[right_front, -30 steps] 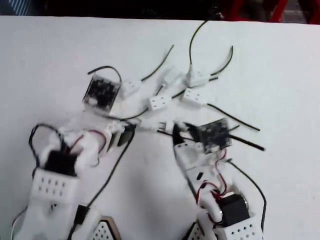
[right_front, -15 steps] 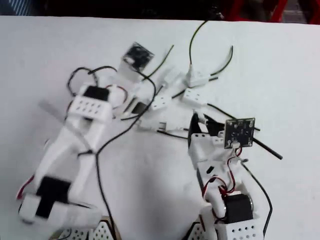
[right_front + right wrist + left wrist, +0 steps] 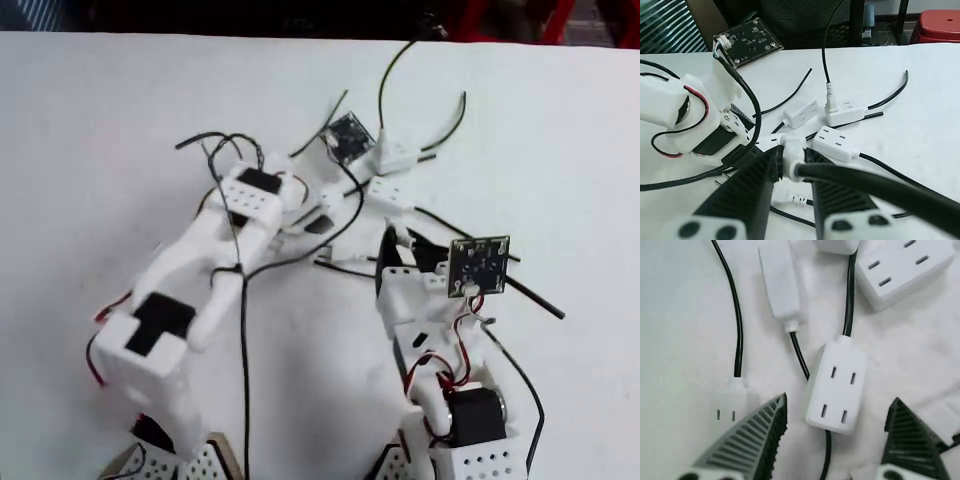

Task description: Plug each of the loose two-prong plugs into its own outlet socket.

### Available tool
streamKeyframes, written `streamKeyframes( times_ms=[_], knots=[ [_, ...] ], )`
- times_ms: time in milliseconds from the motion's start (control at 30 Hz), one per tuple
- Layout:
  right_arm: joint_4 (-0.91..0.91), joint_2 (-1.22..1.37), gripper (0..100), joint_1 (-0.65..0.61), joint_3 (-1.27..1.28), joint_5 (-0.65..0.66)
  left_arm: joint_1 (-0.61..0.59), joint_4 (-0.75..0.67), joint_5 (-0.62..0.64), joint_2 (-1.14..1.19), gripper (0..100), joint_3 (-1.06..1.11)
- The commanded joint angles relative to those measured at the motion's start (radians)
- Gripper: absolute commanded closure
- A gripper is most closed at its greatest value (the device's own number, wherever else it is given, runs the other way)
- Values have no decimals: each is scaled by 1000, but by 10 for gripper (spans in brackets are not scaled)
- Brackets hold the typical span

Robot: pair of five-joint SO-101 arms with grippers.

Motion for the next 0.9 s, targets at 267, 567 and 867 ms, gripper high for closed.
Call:
streamKeyframes(
  times_ms=[267, 567, 867],
  knots=[
    [-21, -12, 981, 10, -11, 0, 13, -20, -11, 93, 828, -109],
    [-19, -12, 981, 10, -9, 0, 7, -8, -9, 42, 963, -97],
    [-27, -12, 981, 58, -9, -8, 13, 160, -9, -263, 977, 34]
  ],
)
